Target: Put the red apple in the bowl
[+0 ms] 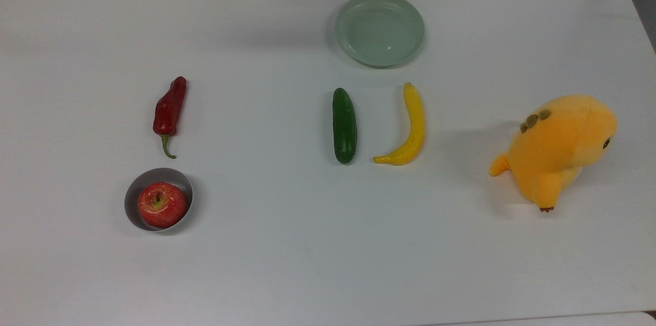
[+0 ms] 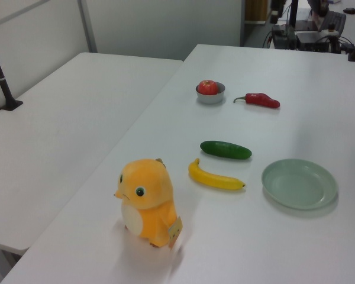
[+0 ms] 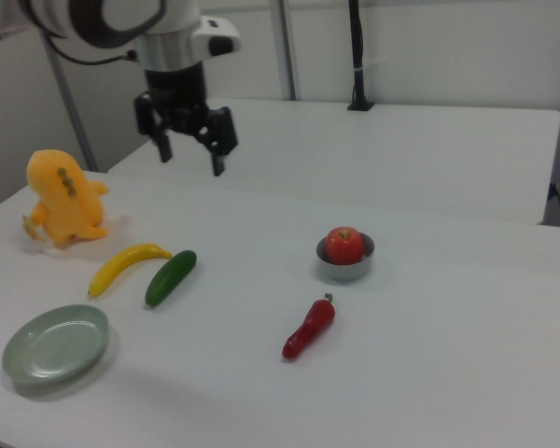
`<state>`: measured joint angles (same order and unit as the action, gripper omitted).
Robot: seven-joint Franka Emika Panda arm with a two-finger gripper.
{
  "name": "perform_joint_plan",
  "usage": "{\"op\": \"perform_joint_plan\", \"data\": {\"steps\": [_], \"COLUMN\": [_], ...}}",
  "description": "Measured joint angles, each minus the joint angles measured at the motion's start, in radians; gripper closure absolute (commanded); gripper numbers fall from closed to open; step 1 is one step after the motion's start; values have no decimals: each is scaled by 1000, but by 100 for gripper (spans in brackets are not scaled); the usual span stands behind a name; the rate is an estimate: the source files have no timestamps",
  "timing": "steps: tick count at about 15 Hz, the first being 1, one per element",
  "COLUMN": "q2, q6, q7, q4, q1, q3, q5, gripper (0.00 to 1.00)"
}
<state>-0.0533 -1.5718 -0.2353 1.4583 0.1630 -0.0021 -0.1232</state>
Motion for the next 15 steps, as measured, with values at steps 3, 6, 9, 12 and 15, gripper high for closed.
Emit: {"op": "perform_joint_plan", "data": {"steps": [3,6,9,12,15], "q2": [123,150,128,92,72], "q6": [2,2,-32,-75,-119], "q7": [39,99,139,142,143], "q4": [126,170,181,182,182], "q1": [-35,-95,-141,-163,-163], "q3": [3,4,4,4,2], "q5": [-11,-11,-11,13,30], "gripper": [0,0,0,0,0]}}
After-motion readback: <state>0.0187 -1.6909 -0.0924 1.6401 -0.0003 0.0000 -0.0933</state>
